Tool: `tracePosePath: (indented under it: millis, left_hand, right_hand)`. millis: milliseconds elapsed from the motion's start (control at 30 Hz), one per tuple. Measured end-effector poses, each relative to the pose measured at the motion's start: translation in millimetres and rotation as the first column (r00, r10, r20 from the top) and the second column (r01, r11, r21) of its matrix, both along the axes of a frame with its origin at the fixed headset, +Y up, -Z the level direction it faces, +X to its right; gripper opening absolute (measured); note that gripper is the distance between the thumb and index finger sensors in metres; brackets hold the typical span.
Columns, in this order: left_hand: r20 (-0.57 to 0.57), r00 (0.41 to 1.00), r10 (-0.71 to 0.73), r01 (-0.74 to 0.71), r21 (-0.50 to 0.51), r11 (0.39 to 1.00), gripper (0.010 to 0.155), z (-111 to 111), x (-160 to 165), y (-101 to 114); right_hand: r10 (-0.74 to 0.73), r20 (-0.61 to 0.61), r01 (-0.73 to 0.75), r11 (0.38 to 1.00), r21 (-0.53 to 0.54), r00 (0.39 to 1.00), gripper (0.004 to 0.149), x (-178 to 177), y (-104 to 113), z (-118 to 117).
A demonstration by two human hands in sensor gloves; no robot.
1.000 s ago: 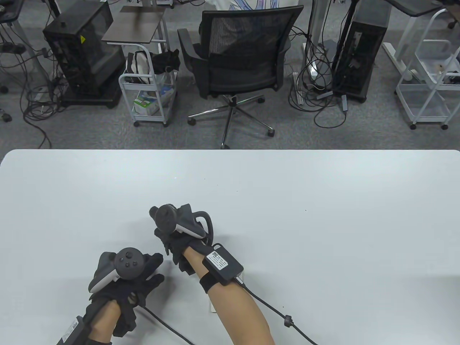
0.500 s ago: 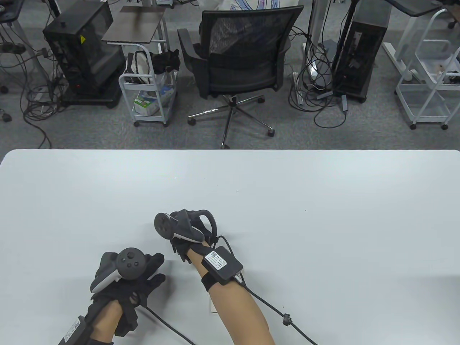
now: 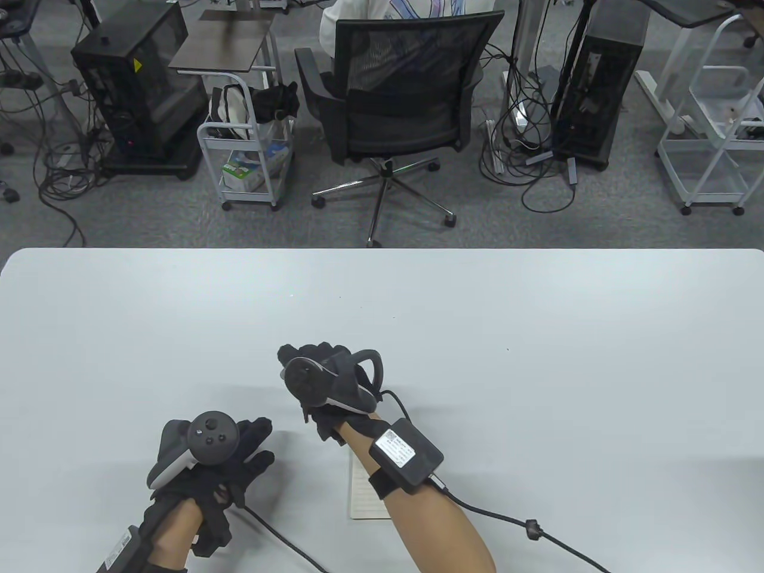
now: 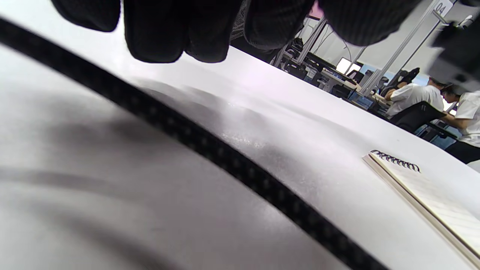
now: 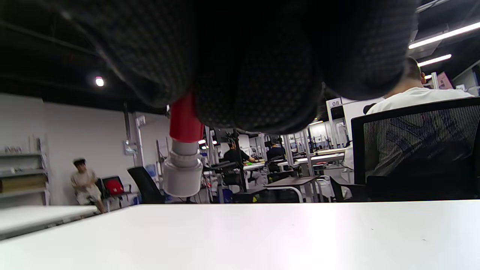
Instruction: Stamp flower pattern stamp onto notebook
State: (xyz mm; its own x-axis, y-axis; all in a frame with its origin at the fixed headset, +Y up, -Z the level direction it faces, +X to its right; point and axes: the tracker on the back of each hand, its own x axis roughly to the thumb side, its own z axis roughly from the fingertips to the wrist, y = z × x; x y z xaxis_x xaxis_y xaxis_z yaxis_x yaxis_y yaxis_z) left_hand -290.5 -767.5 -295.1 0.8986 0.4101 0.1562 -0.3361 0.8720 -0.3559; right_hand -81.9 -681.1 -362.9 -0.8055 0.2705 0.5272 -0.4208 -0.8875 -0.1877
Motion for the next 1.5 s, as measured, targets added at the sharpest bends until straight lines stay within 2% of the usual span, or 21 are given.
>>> tracePosePath:
  millis: [133,200,367,500,600,667,767,900,1100,1233,1333,1500]
  left_hand:
    - [-0.008,0.999,0.042,-0.042,0.015,0.999,0.071,0,-1,1]
    - [-0.017,0.997,0.076,-0.075,0.036,0.997,0.072,0,-1,2]
    - [-0.012,0.993,0.116,-0.115,0.054,0.992,0.072,3,1,4]
    - [-0.001,0.989,0.148,-0.148,0.076,0.986,0.071,3,7,4]
    - [0.004,0.971,0.239,-0.238,0.097,0.966,0.07,4,13,5]
    - [0.019,0.954,0.299,-0.3,0.114,0.947,0.07,4,19,5]
    - [0.043,0.918,0.395,-0.397,0.142,0.907,0.069,6,33,7]
    - [0.091,0.84,0.534,-0.542,0.154,0.826,0.073,9,63,14]
    - [0.118,0.745,0.657,-0.666,0.199,0.719,0.067,14,92,22]
    - [0.164,0.751,0.639,-0.658,0.259,0.707,0.058,15,95,26]
    - [0.171,0.719,0.673,-0.693,0.251,0.676,0.05,15,96,26]
    - [0.182,0.733,0.656,-0.68,0.243,0.692,0.05,15,96,26]
  right_hand:
    - [-0.166,0.016,0.166,0.985,-0.047,0.986,0.045,43,7,19]
    - [-0.296,0.047,0.299,0.947,-0.116,0.954,0.045,70,4,29]
    - [-0.53,0.123,0.544,0.807,-0.229,0.839,0.045,124,-19,54]
    - [-0.612,0.171,0.635,0.73,-0.253,0.772,0.045,151,-34,66]
    - [-0.698,0.195,0.721,0.633,-0.283,0.689,0.045,163,-45,74]
    - [-0.718,0.199,0.739,0.602,-0.304,0.667,0.045,168,-50,78]
    - [-0.728,0.193,0.744,0.588,-0.316,0.657,0.045,172,-55,82]
    - [-0.737,0.179,0.743,0.574,-0.344,0.652,0.045,168,-60,87]
    - [-0.747,0.144,0.735,0.568,-0.37,0.649,0.045,154,-63,93]
    - [-0.748,0.143,0.74,0.573,-0.352,0.648,0.045,149,-64,95]
    - [-0.751,0.151,0.742,0.561,-0.368,0.643,0.045,147,-67,95]
    - [-0.731,0.138,0.716,0.581,-0.387,0.668,0.047,146,-69,93]
